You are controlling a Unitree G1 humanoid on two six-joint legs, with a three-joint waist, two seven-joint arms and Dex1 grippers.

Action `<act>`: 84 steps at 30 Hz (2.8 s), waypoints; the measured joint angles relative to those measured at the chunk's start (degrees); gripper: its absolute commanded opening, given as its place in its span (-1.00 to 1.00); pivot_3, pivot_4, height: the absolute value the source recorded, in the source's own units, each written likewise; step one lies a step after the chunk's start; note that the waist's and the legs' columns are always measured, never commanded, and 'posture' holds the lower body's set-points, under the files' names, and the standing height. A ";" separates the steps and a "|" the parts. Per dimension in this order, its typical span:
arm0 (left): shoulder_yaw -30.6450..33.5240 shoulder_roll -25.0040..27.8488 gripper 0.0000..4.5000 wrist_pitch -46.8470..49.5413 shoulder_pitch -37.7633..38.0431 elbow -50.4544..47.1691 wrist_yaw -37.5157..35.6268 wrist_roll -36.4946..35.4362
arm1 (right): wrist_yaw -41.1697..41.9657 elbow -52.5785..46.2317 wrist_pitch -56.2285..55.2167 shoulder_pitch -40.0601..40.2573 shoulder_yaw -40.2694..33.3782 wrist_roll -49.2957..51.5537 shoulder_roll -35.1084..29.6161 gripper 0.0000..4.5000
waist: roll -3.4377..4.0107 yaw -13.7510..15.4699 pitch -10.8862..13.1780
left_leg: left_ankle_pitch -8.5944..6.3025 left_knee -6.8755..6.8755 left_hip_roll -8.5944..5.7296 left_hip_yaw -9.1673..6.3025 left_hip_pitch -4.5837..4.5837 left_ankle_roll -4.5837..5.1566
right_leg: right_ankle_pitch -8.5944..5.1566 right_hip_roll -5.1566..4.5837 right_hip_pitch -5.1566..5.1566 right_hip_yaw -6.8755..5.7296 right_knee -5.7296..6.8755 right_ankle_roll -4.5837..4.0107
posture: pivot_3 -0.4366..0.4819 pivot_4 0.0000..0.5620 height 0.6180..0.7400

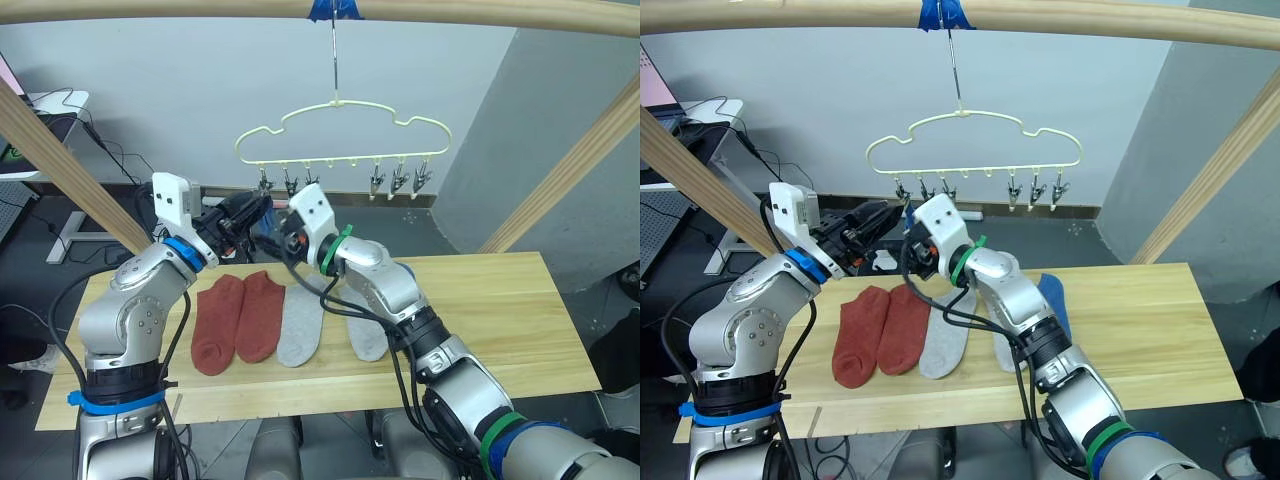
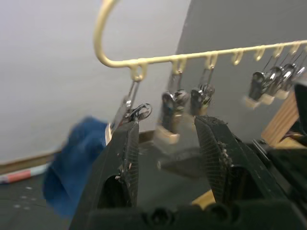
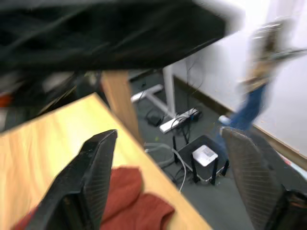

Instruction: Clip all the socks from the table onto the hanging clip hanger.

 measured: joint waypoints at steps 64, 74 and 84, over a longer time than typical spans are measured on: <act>-9.96 -18.82 -0.08 -33.25 -1.28 15.75 16.34 25.11 | 8.79 -54.58 30.97 17.74 -17.84 25.25 -37.32 0.59 | -0.08 -1.84 0.00 | 0.01 0.34 -0.01 0.04 0.02 0.06 | -0.14 0.09 0.18 0.15 -0.12 0.31 | -0.63 -0.05 1.00; -9.79 -18.74 -0.08 -33.64 -2.92 17.59 17.45 25.33 | 9.43 -54.58 30.80 17.74 -17.84 26.43 -37.31 0.59 | -0.08 -2.02 0.00 | 0.01 0.33 -0.01 0.03 0.01 0.05 | -0.14 0.09 0.18 0.14 -0.13 0.32 | -0.63 -0.06 1.00; -9.30 -18.25 -0.08 -35.04 -5.57 18.93 17.48 25.85 | 10.61 -54.58 29.85 18.12 -17.90 29.68 -37.32 0.59 | -0.08 -2.23 0.00 | 0.01 0.32 -0.01 0.03 0.01 0.05 | -0.14 0.09 0.18 0.14 -0.14 0.32 | -0.63 -0.05 1.00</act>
